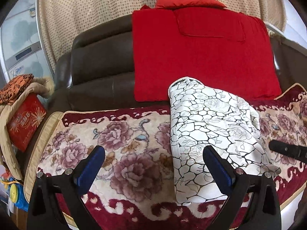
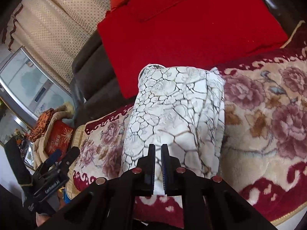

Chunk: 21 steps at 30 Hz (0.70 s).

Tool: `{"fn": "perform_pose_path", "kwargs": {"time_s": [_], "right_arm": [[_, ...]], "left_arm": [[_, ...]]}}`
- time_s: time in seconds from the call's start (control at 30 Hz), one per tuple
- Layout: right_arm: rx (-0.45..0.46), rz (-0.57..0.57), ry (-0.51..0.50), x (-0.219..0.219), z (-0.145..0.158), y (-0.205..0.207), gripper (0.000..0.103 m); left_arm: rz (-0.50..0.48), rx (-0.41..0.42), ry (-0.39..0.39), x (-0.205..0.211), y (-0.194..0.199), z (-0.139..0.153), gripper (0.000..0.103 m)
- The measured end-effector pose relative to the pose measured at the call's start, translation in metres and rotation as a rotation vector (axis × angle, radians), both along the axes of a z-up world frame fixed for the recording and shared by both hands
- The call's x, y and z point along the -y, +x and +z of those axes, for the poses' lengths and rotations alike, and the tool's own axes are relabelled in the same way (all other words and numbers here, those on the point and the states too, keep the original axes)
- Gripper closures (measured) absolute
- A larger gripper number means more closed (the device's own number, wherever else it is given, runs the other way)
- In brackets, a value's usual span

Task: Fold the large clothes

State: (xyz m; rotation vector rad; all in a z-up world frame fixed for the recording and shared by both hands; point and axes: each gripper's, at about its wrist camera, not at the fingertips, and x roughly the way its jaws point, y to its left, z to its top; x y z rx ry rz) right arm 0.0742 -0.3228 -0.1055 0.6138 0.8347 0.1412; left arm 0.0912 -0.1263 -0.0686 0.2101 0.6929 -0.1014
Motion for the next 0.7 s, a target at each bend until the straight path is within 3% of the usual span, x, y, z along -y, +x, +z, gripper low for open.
{"fn": "perform_pose_path", "kwargs": {"time_s": [0.37, 0.4, 0.47, 0.5, 0.6, 0.7], "right_arm": [[-0.076, -0.021, -0.004, 0.010, -0.026, 0.048, 0.094], [-0.098, -0.024, -0.003, 0.013, -0.033, 0.052, 0.089], [-0.123, -0.029, 0.012, 0.017, -0.046, 0.056, 0.060], [-0.131, -0.034, 0.024, 0.020, -0.053, 0.057, 0.029], [-0.140, -0.034, 0.040, 0.023, -0.070, 0.058, 0.026], [-0.127, -0.019, 0.033, 0.024, -0.076, 0.057, 0.030]], "left_arm": [[-0.026, -0.075, 0.085, 0.033, 0.044, -0.033, 0.002], [-0.027, -0.085, 0.092, 0.036, 0.048, -0.037, 0.002], [-0.032, -0.106, 0.098, 0.041, 0.055, -0.046, 0.002], [-0.035, -0.115, 0.104, 0.045, 0.057, -0.051, 0.002], [-0.044, -0.145, 0.129, 0.052, 0.065, -0.066, 0.002], [-0.051, -0.178, 0.142, 0.056, 0.070, -0.079, 0.002]]}}
